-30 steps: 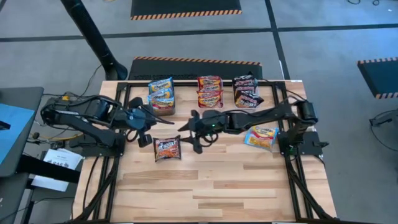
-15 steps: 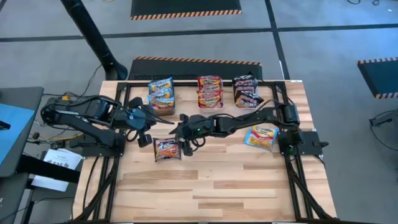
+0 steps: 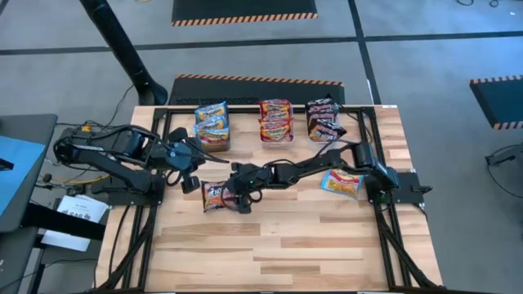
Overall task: Sort Maruchan noodles
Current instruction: Put the black noodle pack into the right transparent bin
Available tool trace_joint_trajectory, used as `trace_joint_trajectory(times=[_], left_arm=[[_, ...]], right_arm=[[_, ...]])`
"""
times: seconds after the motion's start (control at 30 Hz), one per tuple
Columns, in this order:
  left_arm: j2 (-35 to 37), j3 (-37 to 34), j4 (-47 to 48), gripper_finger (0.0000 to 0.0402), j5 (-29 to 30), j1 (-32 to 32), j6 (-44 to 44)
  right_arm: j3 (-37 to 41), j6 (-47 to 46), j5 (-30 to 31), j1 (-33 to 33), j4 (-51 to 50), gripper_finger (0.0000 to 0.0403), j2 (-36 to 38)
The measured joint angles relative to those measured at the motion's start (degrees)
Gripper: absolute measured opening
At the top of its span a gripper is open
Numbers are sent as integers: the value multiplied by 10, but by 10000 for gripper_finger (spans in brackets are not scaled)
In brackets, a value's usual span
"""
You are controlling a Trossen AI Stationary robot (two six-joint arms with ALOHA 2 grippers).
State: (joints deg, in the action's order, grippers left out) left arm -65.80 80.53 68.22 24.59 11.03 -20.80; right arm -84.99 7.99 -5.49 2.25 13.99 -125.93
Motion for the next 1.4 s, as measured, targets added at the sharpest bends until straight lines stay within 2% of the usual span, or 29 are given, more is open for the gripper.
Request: trace_joint_trajectory(times=[0.23, 0.63, 0.97, 1.3, 1.4], left_arm=[[0, 0, 0, 0, 0, 0, 0], [0, 0, -1, 0, 0, 0, -5], [0, 0, -1, 0, 0, 0, -5], [0, 0, -1, 0, 0, 0, -5], [0, 0, 0, 0, 0, 0, -5]], right_arm=[[-5, 0, 4, 13, -4, 237, -32], [-7, 6, 93, 17, -31, 228, -46], [-8, -13, 112, 16, -79, 148, -43], [-8, -69, 115, 15, -92, 15, -43], [-7, -69, 116, 18, -92, 8, -44]])
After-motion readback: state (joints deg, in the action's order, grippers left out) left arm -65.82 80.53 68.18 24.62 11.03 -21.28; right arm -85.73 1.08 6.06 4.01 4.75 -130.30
